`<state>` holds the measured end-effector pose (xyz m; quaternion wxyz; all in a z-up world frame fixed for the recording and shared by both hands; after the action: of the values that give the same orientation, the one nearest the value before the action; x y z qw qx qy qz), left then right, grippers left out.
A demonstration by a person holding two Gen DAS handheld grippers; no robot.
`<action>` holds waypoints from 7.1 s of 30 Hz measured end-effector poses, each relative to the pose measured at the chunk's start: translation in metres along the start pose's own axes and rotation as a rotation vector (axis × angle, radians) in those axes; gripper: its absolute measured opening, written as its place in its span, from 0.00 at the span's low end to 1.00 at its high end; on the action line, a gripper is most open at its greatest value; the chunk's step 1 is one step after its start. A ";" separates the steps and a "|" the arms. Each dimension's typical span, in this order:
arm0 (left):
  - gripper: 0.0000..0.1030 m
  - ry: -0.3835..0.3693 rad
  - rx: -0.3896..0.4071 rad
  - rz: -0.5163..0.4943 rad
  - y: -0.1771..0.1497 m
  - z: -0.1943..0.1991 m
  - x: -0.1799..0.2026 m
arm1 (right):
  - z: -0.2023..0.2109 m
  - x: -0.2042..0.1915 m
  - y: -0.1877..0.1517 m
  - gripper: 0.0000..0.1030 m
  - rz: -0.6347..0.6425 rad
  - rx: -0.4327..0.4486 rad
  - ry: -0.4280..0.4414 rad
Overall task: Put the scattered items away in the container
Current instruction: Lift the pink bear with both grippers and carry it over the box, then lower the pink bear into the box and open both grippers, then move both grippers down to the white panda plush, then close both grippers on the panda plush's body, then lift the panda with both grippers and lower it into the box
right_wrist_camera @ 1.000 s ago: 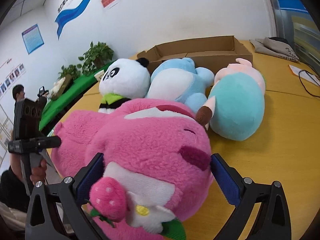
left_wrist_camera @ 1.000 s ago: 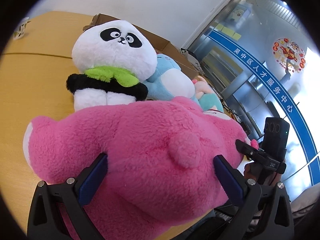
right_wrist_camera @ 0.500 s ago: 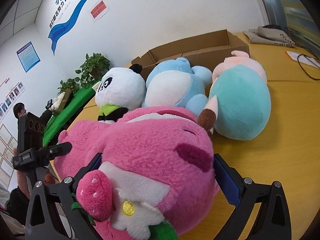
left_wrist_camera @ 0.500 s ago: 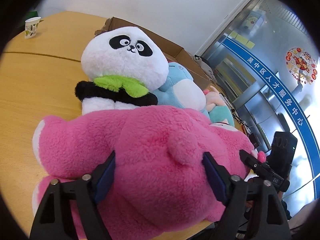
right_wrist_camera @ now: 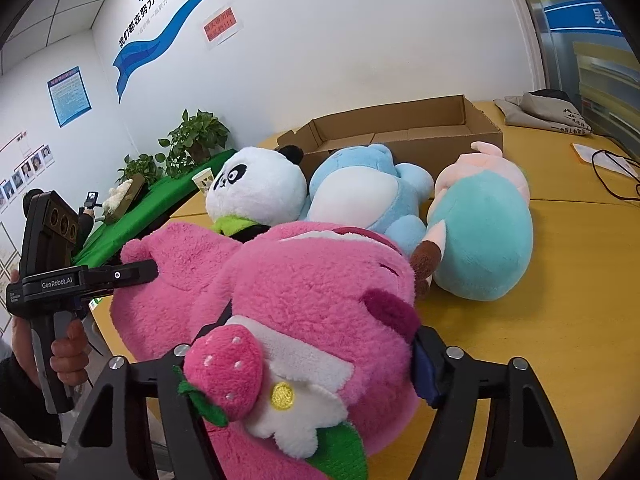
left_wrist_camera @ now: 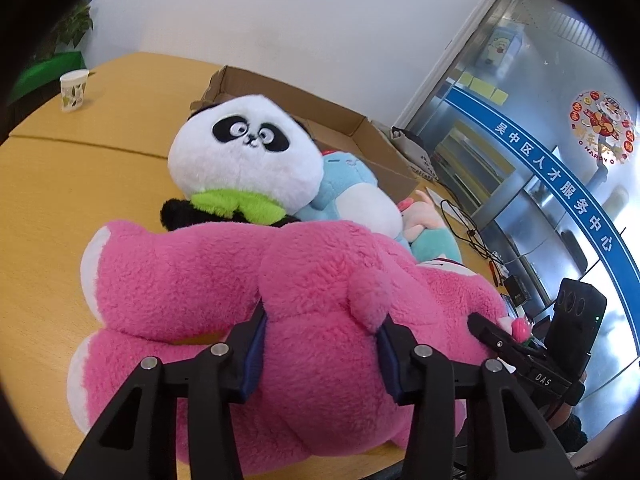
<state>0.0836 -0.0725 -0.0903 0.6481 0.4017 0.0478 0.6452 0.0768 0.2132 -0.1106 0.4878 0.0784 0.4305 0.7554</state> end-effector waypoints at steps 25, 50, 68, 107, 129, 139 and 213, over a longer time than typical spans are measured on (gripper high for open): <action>0.45 -0.017 0.352 -0.302 0.211 0.071 0.096 | 0.074 -0.017 0.206 0.74 0.179 0.373 -0.046; 0.42 -0.003 0.197 -0.221 0.406 -0.110 0.035 | -0.103 0.080 0.420 0.74 0.153 0.235 -0.115; 0.34 0.037 -0.101 -0.156 0.392 -0.342 0.000 | -0.287 0.264 0.365 0.73 -0.096 -0.057 -0.220; 0.78 0.358 0.323 -0.285 0.262 0.043 0.050 | 0.031 0.061 0.309 1.00 0.180 0.218 -0.238; 0.78 0.280 0.258 -0.258 0.156 -0.020 0.083 | 0.007 0.053 0.188 1.00 0.026 0.058 -0.441; 0.78 0.274 0.231 -0.244 0.157 -0.035 0.075 | -0.014 0.062 0.189 1.00 0.028 0.018 -0.463; 0.65 -0.261 0.071 -0.087 0.236 -0.044 -0.047 | -0.196 -0.085 0.171 0.77 0.293 -0.113 0.076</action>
<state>-0.1378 -0.1302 -0.0047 0.6616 0.5026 0.0034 0.5565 -0.0994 0.0062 -0.0821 0.3596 0.0841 0.3893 0.8438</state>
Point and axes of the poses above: each gripper's, at about its wrist camera, not at the fingertips, and z roughly against the way its jaws point, x to its right, y to its top, the point moved 6 cm from there along -z, roughly the way its jaws point, and after that the axes turned 6 degrees about -x, right-handed, at the moved point
